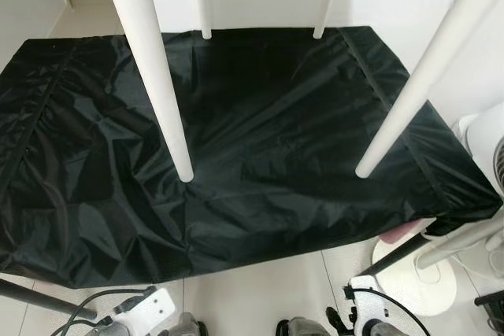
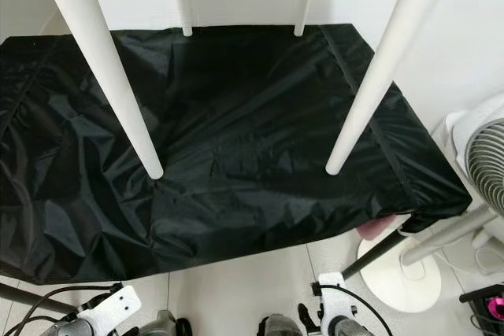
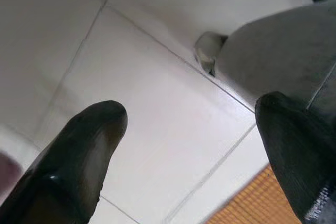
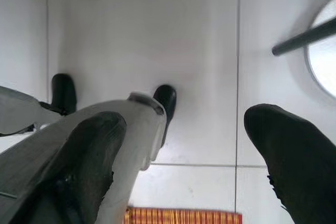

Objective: Building children table

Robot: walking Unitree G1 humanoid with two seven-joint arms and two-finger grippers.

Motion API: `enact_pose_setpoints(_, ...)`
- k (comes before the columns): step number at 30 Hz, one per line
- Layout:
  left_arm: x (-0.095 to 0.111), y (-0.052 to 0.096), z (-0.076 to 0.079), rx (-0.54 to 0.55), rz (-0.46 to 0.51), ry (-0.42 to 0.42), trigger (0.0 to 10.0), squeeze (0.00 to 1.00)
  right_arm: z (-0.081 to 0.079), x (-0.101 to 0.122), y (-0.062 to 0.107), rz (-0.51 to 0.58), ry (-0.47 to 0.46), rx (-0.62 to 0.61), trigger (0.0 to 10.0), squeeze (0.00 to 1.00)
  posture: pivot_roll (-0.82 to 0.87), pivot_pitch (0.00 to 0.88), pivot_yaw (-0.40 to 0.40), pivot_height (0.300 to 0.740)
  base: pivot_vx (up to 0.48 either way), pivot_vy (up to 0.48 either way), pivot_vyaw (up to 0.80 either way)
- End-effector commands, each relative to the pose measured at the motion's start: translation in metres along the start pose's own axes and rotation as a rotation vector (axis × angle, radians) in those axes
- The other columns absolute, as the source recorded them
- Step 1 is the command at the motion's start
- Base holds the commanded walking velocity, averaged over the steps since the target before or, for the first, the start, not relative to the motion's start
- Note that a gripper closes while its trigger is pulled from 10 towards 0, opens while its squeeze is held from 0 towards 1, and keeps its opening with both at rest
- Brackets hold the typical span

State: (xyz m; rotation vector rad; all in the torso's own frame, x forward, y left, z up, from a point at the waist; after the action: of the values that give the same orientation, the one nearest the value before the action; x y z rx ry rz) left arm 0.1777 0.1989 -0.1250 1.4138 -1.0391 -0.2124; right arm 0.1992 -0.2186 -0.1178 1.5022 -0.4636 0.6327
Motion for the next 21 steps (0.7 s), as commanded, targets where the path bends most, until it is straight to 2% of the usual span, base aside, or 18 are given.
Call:
enact_pose_setpoints(1, -0.017, 0.0, 0.004, 0.042, -0.068, 0.153, 10.0, 0.0, -0.001, -0.019, 0.003, -0.06, -0.041, -0.034, 10.0, 0.0, -0.02, 0.135, 0.034, 0.74, 0.0, 0.0, 0.0)
enact_pose_setpoints(2, -0.016, -0.002, 0.002, 0.068, -0.067, 0.215, 10.0, 0.0, -0.002, -0.023, 0.004, -0.073, -0.049, -0.044, 10.0, 0.0, -0.02, 0.135, 0.034, 0.74, 0.0, 0.0, 0.0)
enact_pose_setpoints(6, -0.007, -0.008, 0.002, 0.11, -0.073, 0.262, 10.0, 0.0, -0.005, -0.029, 0.004, -0.098, -0.069, -0.063, 10.0, 0.0, -0.03, 0.127, 0.045, 0.74, 0.0, 0.0, 0.0)
enact_pose_setpoints(10, 0.007, -0.014, 0.002, 0.144, -0.057, 0.241, 10.0, 0.0, -0.008, -0.028, 0.003, -0.099, 0.001, -0.082, 10.0, 0.0, -0.05, 0.11, 0.06, 0.74, 0.0, 0.0, 0.0)
enact_pose_setpoints(13, 0.016, -0.017, 0.003, 0.157, -0.061, 0.211, 10.0, 0.0, -0.016, -0.027, 0.001, -0.107, 0.015, -0.066, 10.0, 0.0, -0.05, 0.096, 0.068, 0.74, 0.0, 0.0, 0.0)
enact_pose_setpoints(16, 0.025, -0.022, 0.012, 0.13, -0.064, 0.157, 10.0, 0.0, -0.025, -0.024, -0.002, -0.11, 0.073, -0.048, 10.0, 0.0, -0.06, 0.066, 0.062, 0.74, 0.0, 0.0, 0.0)
enact_pose_setpoints(17, 0.025, -0.022, 0.012, 0.13, -0.064, 0.157, 10.0, 0.0, -0.025, -0.024, -0.002, -0.11, 0.073, -0.048, 10.0, 0.0, -0.06, 0.066, 0.062, 0.74, 0.0, 0.0, 0.0)
enact_pose_setpoints(20, 0.036, -0.028, 0.03, 0.067, -0.063, 0.082, 10.0, 0.0, -0.036, -0.02, -0.005, -0.113, 0.1, -0.025, 10.0, 0.0, -0.06, 0.035, 0.046, 0.74, 0.0, 0.0, 0.0)
enact_pose_setpoints(21, 0.036, -0.028, 0.03, 0.067, -0.063, 0.082, 10.0, 0.0, -0.036, -0.02, -0.005, -0.113, 0.1, -0.025, 10.0, 0.0, -0.06, 0.035, 0.046, 0.74, 0.0, 0.0, 0.0)
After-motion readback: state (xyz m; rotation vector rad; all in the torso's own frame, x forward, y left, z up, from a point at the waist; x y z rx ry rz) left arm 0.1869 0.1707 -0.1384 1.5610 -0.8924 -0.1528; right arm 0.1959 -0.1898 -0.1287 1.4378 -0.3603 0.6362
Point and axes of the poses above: a point about 5 cm out from each wrist's last joint towards the gripper, its own y axis pointing back from the gripper into the wrist, its own x axis along the axis of the wrist's last joint, z = x × y, the point moved 5 cm from there along -y, pointing out of the wrist towards the gripper
